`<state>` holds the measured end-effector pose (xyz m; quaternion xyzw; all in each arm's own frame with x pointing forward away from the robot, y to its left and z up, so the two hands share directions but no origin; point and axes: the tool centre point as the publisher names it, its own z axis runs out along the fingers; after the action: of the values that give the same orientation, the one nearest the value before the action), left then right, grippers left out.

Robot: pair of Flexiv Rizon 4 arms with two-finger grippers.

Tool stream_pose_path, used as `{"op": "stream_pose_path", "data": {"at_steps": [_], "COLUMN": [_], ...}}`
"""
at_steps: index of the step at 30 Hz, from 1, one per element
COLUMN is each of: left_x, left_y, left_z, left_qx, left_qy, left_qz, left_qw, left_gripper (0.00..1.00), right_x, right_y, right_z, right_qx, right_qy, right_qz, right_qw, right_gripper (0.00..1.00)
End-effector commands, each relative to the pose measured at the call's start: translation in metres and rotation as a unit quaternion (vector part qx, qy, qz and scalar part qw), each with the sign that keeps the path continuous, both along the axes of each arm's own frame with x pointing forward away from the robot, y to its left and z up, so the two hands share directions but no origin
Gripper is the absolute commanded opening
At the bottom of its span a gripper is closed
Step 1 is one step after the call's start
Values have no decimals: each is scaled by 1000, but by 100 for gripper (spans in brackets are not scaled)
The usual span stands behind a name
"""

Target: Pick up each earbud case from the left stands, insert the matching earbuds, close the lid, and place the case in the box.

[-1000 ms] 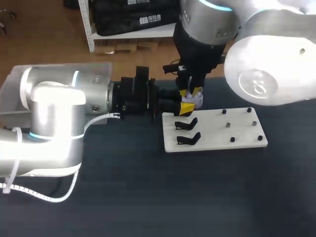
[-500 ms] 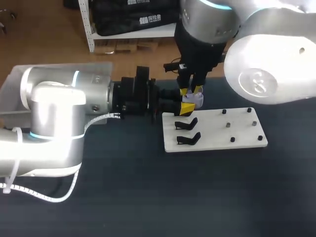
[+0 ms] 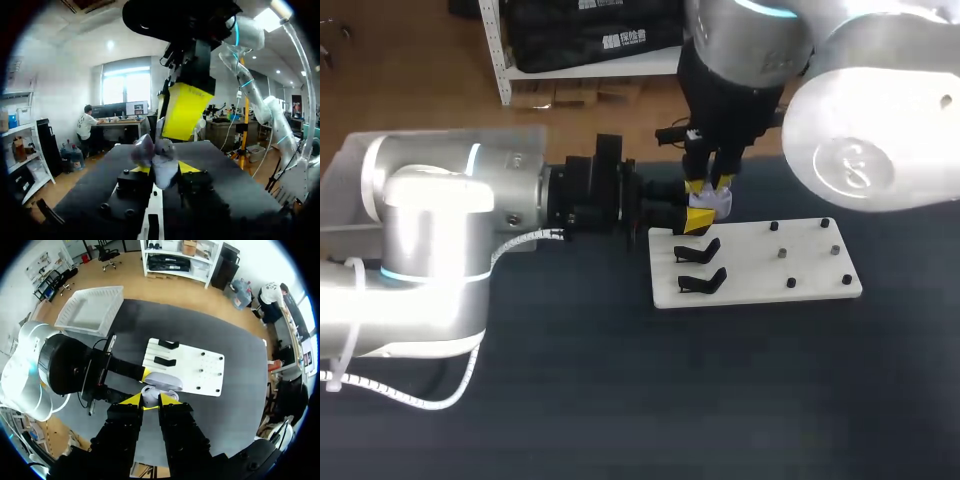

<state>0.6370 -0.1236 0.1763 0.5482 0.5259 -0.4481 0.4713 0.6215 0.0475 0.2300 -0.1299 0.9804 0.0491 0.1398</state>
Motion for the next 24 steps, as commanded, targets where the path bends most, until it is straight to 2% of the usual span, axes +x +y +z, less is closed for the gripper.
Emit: {"op": "stream_pose_path", "data": {"at_steps": [1, 24], "left_x": [-1, -1], "left_y": [0, 0], "left_z": [-2, -2], "left_qx": [-4, -4], "left_qy": [-3, -3], "left_qz": [3, 3], "left_qw": [1000, 1000], "left_gripper": [0, 0], "right_x": [-1, -5], "right_y": [0, 3], "right_z": [-3, -7], "right_qx": [0, 3], "right_qy": [-3, -1], "right_qz": [-1, -3], "right_qw": [1000, 1000], "right_gripper": [0, 0]}}
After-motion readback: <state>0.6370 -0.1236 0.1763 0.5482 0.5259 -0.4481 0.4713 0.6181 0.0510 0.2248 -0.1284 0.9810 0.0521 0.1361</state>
